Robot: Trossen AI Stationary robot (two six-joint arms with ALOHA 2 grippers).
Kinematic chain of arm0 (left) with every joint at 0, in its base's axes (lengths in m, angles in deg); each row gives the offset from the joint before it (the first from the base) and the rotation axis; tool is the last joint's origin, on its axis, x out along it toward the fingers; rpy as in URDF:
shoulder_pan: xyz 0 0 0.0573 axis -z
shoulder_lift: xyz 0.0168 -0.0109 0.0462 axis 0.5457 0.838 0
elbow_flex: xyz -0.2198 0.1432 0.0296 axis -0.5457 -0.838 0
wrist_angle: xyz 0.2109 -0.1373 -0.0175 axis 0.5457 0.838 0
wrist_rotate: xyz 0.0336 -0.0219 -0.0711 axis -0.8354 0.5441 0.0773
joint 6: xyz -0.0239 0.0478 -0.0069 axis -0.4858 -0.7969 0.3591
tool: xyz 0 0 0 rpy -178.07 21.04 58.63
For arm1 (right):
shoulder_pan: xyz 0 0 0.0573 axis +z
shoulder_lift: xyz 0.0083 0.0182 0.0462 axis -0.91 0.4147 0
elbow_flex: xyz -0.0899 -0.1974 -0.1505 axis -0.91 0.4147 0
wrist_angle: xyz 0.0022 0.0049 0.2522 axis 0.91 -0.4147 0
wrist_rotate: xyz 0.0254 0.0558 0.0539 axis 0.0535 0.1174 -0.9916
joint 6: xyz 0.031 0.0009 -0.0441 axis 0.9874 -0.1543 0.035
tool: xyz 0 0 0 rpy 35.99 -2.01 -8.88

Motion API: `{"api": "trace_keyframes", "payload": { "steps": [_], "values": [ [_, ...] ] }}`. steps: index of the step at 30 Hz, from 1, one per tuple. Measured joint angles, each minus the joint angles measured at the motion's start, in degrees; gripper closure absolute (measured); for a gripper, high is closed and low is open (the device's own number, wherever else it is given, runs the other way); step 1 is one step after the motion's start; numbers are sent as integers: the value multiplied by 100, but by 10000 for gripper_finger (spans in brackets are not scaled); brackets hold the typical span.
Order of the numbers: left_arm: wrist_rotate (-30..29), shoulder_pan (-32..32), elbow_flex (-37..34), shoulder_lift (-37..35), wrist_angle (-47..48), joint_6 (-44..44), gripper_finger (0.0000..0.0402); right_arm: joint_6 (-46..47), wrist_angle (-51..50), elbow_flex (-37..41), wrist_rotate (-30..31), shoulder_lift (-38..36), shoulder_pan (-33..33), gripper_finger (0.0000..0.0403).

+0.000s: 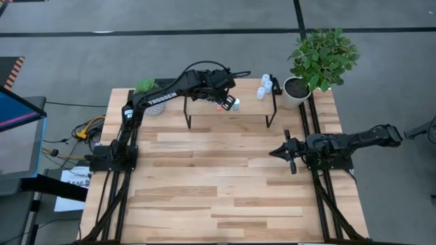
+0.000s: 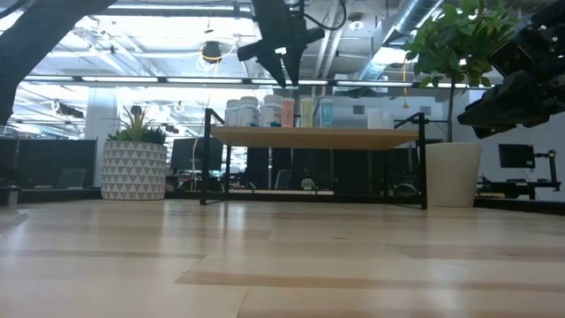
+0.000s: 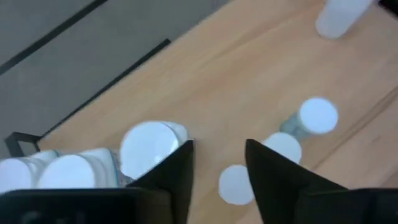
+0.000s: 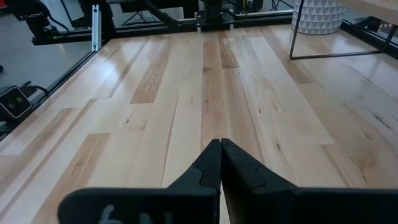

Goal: Pick and place medicine bottles onto shelf by color
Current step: Put the white medicine bottle on the shelf

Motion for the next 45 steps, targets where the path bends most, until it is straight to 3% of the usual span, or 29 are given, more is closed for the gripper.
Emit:
{"api": "trace_keyframes", "payload": {
  "steps": [6,11,29,34,45],
  "values": [
    [16,-6,-258,7,-85,0,332,0,2,0,0,0,-2,370],
    [9,-6,-351,9,-364,-109,354,0,0,0,0,0,-2,370],
    [-20,-82,-349,9,51,343,358,2,2,0,0,0,-1,370],
    [-271,-78,-349,9,67,384,358,2,0,0,0,0,0,370],
    [-34,-74,-349,9,-6,346,358,2,1,0,0,0,-2,370]
  ]
}}
